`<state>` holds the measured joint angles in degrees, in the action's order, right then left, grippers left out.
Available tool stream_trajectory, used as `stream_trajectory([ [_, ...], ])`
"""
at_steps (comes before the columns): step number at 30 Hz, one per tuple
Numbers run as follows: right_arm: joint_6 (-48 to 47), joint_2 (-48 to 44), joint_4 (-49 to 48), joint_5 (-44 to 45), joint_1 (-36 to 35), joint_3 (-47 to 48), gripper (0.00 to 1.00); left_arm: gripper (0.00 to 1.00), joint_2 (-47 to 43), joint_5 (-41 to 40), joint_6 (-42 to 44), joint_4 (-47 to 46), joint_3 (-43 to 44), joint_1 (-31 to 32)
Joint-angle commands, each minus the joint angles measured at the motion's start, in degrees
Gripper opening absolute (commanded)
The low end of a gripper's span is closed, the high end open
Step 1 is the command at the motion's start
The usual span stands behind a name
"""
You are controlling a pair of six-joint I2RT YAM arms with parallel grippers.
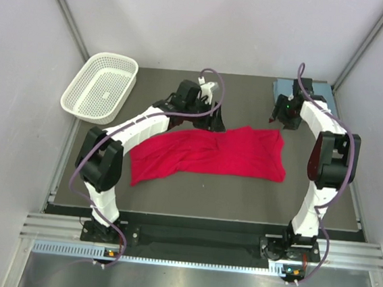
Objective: Fold and stack the t-shirts
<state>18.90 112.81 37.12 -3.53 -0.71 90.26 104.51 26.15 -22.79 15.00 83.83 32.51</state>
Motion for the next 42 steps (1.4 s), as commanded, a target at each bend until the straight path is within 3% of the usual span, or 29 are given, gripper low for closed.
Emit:
stream_trajectory([
  [1, -4.0, 3.5, -2.3, 2.2, 0.3, 5.8, 0.63, 0.66, -5.4, 0.1, 0.9, -0.5, -1.6, -0.4],
  [17, -9.4, 9.0, -3.6, 2.6, 0.3, 4.0, 0.49, 0.68, -3.2, 0.9, 1.2, 4.5, 3.1, -3.2],
  [21, -10.0, 9.7, -3.3, 1.1, 0.3, 4.4, 0.38, 0.68, -2.6, 0.8, 0.9, 4.7, 3.0, -3.5],
  [22, -10.2, 9.9, -3.1, 0.3, 0.3, 4.7, 0.26, 0.68, -2.6, 0.9, 0.8, 4.8, 3.1, -3.7],
  [24, -10.4, 10.1, -2.8, -0.6, 0.3, 5.1, 0.18, 0.68, -2.3, 0.9, 0.7, 4.9, 3.2, -3.9],
  [26, -10.4, 10.1, -2.8, -1.5, 0.3, 5.5, 0.18, 0.68, -2.1, 0.3, 0.4, 5.4, 3.2, -4.6],
  [29, -10.1, 10.4, -2.2, -2.3, 0.4, 6.9, 0.01, 0.67, -2.9, -5.0, -1.0, 7.1, 3.4, -6.0],
  [37, -6.8, 13.6, -5.3, -3.3, -3.1, 15.8, 0.00, 0.66, -4.5, -13.1, -4.3, 9.4, 3.8, -12.1],
  [42, -5.0, 19.5, -7.3, -3.2, -5.9, 28.1, 0.00, 0.66, -6.4, -16.6, -3.8, 9.3, 3.9, -15.3],
])
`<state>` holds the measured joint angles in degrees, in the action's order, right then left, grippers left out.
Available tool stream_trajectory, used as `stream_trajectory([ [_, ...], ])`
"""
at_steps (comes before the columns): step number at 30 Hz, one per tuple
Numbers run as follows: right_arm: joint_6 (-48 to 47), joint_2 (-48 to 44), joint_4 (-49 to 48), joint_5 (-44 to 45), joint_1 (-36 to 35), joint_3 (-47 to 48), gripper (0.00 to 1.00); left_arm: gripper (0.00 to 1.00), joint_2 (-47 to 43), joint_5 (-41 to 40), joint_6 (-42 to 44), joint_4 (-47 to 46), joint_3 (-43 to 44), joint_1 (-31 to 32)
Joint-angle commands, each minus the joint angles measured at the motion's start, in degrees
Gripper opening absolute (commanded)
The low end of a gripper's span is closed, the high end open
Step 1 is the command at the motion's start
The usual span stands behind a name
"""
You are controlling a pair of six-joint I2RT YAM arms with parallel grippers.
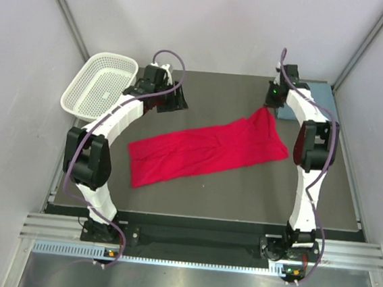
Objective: Fold and stack the t-shirts
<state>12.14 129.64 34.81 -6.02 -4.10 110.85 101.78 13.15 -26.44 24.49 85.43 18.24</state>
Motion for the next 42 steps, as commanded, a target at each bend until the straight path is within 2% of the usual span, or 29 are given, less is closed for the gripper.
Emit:
stream_trajectory([
  [1, 2.4, 4.4, -7.3, -0.6, -3.4, 10.1, 0.00, 0.66, -4.0, -4.1, 0.2, -0.2, 2.2, -1.4],
  [10, 10.4, 13.4, -21.8, 0.2, -6.3, 22.1, 0.00, 0.71, -6.2, -4.6, 6.2, 0.7, -1.2, -2.2],
  [15, 12.4, 19.2, -28.4, 0.9, -8.4, 29.9, 0.01, 0.75, -7.8, -3.5, 9.2, 6.1, -3.8, -3.6],
  [19, 13.1, 20.7, -33.9, 2.2, -9.9, 30.1, 0.04, 0.76, -12.1, -3.6, 11.3, 11.0, -5.2, -4.5],
  [20, 13.3, 20.9, -34.4, 2.6, -10.2, 30.2, 0.10, 0.76, -13.0, -3.7, 11.7, 12.1, -6.0, -4.5],
  [21, 13.9, 21.1, -34.4, 3.2, -10.6, 30.2, 0.20, 0.76, -14.1, -3.7, 12.2, 14.2, -6.6, -4.5],
  [23, 14.8, 21.4, -34.4, 2.9, -10.6, 30.8, 0.34, 0.77, -17.4, -5.1, 12.3, 15.9, -8.7, -4.6],
  [24, 15.4, 21.3, -33.8, 2.6, -10.6, 31.3, 0.46, 0.77, -18.8, -5.3, 12.1, 16.5, -9.4, -4.7],
  [28, 13.0, 15.8, -25.3, 2.2, -11.4, 30.9, 0.64, 0.80, -26.1, -5.4, 11.1, 18.1, -12.5, -5.1],
  [29, 12.0, 13.8, -19.9, 2.5, -11.8, 30.1, 0.68, 0.81, -26.9, -5.2, 11.0, 18.6, -12.7, -5.2],
  [30, 10.4, 11.5, -17.3, 3.6, -12.9, 28.6, 0.76, 0.81, -27.7, -5.1, 10.4, 19.3, -12.7, -5.3],
  [31, 9.5, 6.4, -15.1, 4.0, -13.4, 24.5, 0.78, 0.81, -28.9, -5.1, 9.9, 19.9, -12.9, -5.5],
  [33, 9.5, 0.1, -9.6, 5.7, -15.7, 18.6, 0.78, 0.81, -30.6, -5.5, 8.3, 20.7, -13.3, -5.9],
  [34, 10.2, -6.2, -7.2, 5.7, -16.7, 11.7, 0.75, 0.81, -32.1, -5.8, 7.7, 20.5, -13.8, -6.4],
  [36, 13.4, -12.4, -6.2, 5.0, -20.0, 4.2, 0.74, 0.81, -33.4, -5.8, 5.7, 20.8, -13.9, -7.1],
  [37, 15.1, -18.6, -6.3, 4.1, -21.3, -4.2, 0.74, 0.80, -34.2, -5.4, 4.9, 21.1, -13.4, -7.4],
  [38, 17.1, -21.9, -7.1, 2.8, -22.5, -9.2, 0.74, 0.79, -34.4, -5.0, 4.4, 22.0, -12.9, -7.8],
  [39, 22.6, -28.2, -11.6, -0.4, -25.6, -19.8, 0.73, 0.79, -34.6, -4.5, 3.2, 22.5, -12.4, -7.8],
  [41, 29.1, -33.8, -17.0, -3.1, -29.3, -29.9, 0.72, 0.78, -35.2, -2.9, 2.3, 23.3, -10.9, -7.9],
  [42, 34.6, -38.0, -22.4, -4.5, -34.2, -38.2, 0.72, 0.78, -35.4, -2.7, 1.0, 24.4, -10.4, -7.9],
])
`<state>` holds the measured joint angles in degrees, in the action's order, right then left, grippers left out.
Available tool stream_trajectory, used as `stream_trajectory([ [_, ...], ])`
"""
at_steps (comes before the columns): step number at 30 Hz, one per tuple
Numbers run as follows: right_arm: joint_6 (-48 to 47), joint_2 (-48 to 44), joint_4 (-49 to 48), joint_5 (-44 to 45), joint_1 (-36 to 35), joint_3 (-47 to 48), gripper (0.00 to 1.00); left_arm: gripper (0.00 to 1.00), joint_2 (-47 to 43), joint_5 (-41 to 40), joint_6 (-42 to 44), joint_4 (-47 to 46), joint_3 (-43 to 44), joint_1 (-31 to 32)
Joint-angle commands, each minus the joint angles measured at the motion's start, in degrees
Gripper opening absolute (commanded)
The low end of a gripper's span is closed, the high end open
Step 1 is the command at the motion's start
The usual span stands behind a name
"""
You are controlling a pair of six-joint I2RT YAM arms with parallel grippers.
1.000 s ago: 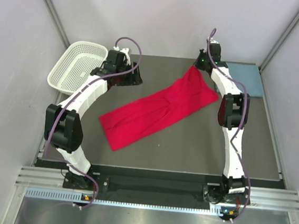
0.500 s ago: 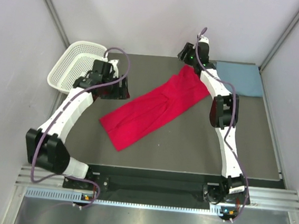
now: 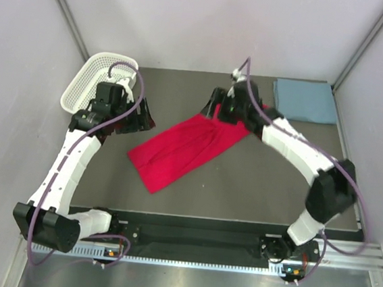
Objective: Fold and stack the t-shirts
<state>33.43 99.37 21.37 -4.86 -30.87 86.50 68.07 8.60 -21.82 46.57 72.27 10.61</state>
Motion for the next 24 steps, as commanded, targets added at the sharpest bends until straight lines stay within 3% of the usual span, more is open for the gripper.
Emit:
stream_trajectory([
  [1, 15.6, -9.4, -11.3, -5.8, -9.8, -16.9, 0.73, 0.77, -2.4, 2.0, -4.2, 2.6, 3.2, -0.2],
  [4, 26.0, -13.3, -20.8, -3.6, -19.0, -26.7, 0.70, 0.76, -4.3, 1.7, -6.0, 4.2, 3.4, -0.3],
  [7, 33.9, -11.6, -27.0, -1.7, -27.8, -29.3, 0.66, 0.76, -6.0, -1.4, -7.1, 6.6, 3.2, -0.3],
  [12, 49.0, -8.1, -38.4, 6.1, -37.2, -35.0, 0.50, 0.75, -8.7, -2.9, -8.5, 8.6, 3.1, -0.4],
  [18, 63.6, -4.2, -39.8, 15.5, -42.2, -37.7, 0.54, 0.73, -11.3, -0.6, -11.2, 9.8, 3.8, -0.4],
  [24, 68.6, 0.8, -37.6, 21.1, -43.2, -36.6, 0.55, 0.73, -12.3, -1.3, -11.0, 12.8, 2.7, -0.4],
])
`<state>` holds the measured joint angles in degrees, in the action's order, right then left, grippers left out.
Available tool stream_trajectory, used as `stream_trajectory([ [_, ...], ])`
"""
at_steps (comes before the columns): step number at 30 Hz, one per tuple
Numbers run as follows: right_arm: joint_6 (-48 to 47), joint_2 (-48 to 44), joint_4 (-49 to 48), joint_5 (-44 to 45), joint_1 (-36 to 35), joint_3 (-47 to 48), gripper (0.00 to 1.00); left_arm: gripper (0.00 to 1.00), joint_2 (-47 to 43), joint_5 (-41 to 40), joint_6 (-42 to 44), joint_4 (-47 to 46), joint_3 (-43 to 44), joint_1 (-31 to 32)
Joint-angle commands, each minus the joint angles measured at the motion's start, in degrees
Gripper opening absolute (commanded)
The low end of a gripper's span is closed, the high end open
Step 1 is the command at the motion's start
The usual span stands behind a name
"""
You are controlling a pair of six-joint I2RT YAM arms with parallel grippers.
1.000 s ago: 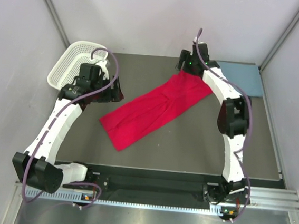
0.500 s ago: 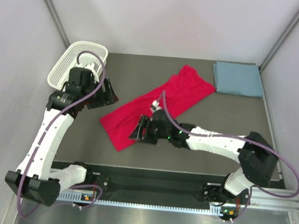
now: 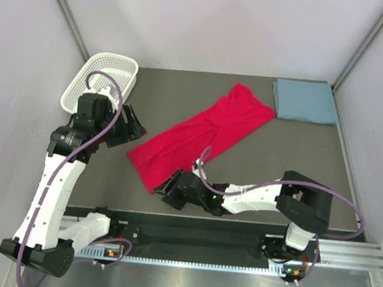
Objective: Fold and stack the t-shirts
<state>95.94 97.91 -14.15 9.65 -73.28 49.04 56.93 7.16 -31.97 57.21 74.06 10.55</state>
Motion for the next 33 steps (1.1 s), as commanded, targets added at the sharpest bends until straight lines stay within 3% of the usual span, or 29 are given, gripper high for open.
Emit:
stream_trajectory([
  [1, 6.5, 3.2, -1.8, 6.4, -0.6, 1.6, 0.55, 0.73, -1.3, 0.4, -0.9, 2.3, 0.6, -0.3],
  [11, 5.7, 14.1, 3.0, 8.4, -0.6, 12.1, 0.49, 0.74, -2.9, -0.7, 0.1, 4.2, 1.1, 0.9],
  [18, 7.6, 15.3, 7.2, 10.5, -0.6, 13.0, 0.44, 0.75, -2.8, -2.9, 1.1, 5.1, 2.6, 3.5],
  [21, 9.9, 15.0, 8.4, 10.9, -0.6, 12.1, 0.36, 0.75, -3.5, -2.6, 1.1, 5.0, 1.0, 3.8],
  [27, 9.2, 16.5, 5.4, 9.2, 0.2, 9.5, 0.00, 0.76, -4.0, -5.6, 3.1, 5.9, -0.1, 5.5],
  [33, -2.8, 9.5, 8.1, 5.6, 0.7, 4.7, 0.00, 0.76, -4.4, -6.4, 5.2, 6.1, -0.9, 6.7],
])
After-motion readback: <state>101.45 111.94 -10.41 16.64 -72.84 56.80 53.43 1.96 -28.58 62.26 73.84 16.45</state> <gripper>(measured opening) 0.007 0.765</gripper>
